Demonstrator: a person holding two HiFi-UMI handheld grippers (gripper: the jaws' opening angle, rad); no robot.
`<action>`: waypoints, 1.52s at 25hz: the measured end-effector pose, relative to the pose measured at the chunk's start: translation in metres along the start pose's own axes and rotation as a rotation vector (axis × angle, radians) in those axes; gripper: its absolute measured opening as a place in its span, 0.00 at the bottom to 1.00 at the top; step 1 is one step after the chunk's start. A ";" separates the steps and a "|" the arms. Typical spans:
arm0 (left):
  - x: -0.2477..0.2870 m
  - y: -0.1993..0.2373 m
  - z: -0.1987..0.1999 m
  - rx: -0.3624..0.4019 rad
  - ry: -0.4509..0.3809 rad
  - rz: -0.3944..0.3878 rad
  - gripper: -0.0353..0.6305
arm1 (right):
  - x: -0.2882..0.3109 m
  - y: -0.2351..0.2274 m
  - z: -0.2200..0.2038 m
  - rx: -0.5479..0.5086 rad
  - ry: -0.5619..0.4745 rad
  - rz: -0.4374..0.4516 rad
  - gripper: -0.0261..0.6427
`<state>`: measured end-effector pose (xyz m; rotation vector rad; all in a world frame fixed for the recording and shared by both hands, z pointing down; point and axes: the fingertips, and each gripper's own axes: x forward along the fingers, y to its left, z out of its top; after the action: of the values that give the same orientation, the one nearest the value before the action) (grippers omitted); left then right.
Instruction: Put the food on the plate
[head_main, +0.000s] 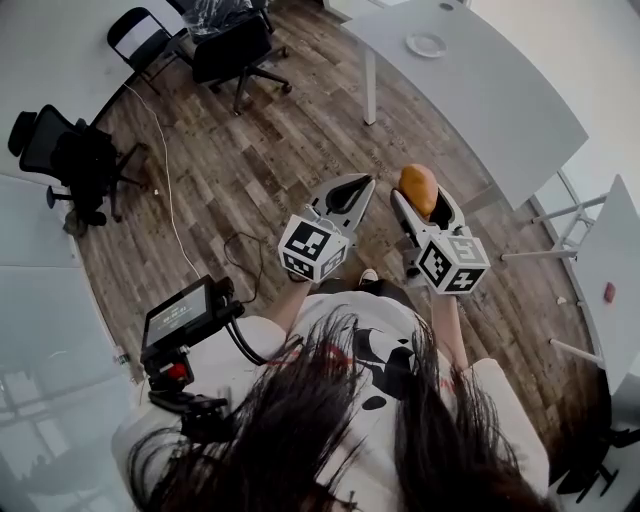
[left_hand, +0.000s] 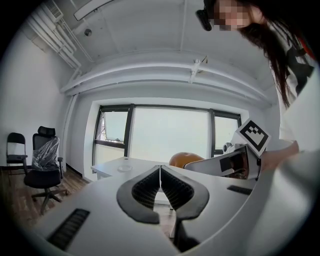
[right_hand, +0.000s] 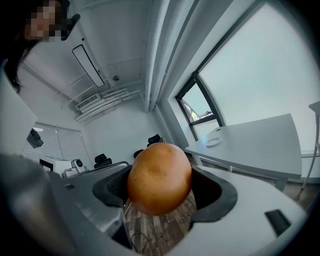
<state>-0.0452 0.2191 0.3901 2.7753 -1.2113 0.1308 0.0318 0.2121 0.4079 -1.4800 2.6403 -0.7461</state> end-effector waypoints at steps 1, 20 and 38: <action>0.003 -0.002 -0.003 -0.001 0.004 0.003 0.06 | 0.001 -0.004 -0.001 0.002 0.003 0.005 0.58; 0.054 0.035 -0.023 -0.045 0.046 -0.006 0.06 | 0.046 -0.047 -0.007 0.052 0.067 -0.019 0.58; 0.138 0.196 0.007 -0.046 0.048 -0.077 0.06 | 0.215 -0.054 0.038 0.077 0.083 -0.050 0.58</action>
<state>-0.0953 -0.0146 0.4136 2.7580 -1.0810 0.1606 -0.0335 -0.0002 0.4416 -1.5326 2.6087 -0.9215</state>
